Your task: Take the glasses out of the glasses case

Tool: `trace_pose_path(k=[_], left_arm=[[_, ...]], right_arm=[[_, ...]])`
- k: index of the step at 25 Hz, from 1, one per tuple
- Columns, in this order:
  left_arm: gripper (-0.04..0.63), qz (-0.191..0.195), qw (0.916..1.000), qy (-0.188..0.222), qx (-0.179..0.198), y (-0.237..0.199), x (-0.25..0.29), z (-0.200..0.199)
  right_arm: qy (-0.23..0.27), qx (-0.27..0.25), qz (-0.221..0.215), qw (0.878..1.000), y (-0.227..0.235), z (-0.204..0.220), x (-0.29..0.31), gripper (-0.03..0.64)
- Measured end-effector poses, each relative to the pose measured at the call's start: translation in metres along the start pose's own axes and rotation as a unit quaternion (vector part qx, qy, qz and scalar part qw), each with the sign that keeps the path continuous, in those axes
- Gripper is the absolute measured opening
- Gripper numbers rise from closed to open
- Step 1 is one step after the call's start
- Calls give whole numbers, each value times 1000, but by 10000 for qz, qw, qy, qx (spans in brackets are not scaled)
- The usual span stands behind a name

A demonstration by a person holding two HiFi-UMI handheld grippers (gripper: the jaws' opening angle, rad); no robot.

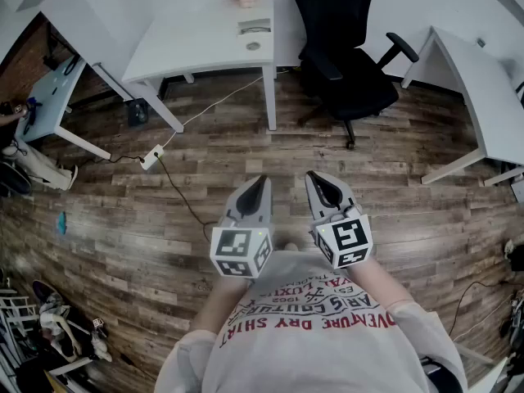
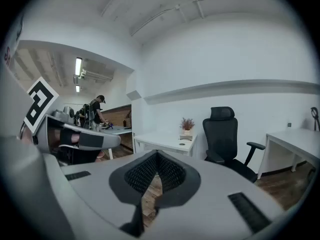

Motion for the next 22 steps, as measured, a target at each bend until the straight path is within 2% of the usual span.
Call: trace_pose_path(k=[12, 22], left_arm=[[2, -26, 9999, 71, 83, 4, 4, -8], [2, -71, 9999, -105, 42, 1, 20, -2]], right_arm=[[196, 161, 40, 9997, 13, -8, -1, 12], [152, 406, 87, 9990, 26, 4, 6, 12]])
Point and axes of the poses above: the fingertips, and each gripper's own axes: x forward along the fingers, y to its right, z out of its underside, the point moved 9 cm from there along -x, backward along the fingers, and after that the axes turned 13 degrees about -z, right-handed, at the moved point
